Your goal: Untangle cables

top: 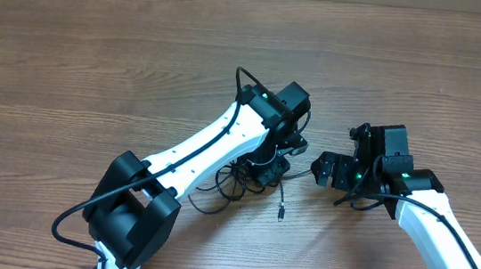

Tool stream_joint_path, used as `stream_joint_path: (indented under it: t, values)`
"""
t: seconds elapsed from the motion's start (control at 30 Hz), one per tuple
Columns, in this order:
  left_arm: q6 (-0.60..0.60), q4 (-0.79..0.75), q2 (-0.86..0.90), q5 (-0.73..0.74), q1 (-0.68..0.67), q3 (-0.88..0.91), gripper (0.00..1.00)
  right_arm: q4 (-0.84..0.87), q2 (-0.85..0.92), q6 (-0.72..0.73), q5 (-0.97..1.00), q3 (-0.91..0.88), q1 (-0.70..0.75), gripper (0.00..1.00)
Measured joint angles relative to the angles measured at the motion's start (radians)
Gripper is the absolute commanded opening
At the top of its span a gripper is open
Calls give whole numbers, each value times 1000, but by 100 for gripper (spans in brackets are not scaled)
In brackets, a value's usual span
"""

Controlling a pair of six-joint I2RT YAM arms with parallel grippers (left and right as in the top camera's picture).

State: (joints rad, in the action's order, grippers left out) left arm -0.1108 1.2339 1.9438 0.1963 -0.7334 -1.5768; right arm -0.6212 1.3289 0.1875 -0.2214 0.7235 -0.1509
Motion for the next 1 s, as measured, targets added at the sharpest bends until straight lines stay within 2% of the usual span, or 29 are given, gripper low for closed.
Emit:
stream_joint_path:
  t: [0.13, 0.27, 0.6, 0.73, 1.0]
  values:
    - [0, -5, 0, -4, 0, 23, 25, 0, 0, 0, 0, 0, 0, 100]
    - [1, -20, 0, -7, 0, 46, 5, 0, 0, 0, 0, 0, 0, 100]
    - [0, -18, 0, -11, 0, 13, 4, 5, 0, 0, -34, 0, 0, 99]
    - [0, 2, 0, 2, 12, -85, 4, 17, 0, -3, -127, 0, 0, 94]
    - [0, 27, 0, 154, 109, -248, 4, 94, 0, 11, -393, 0, 0, 100]
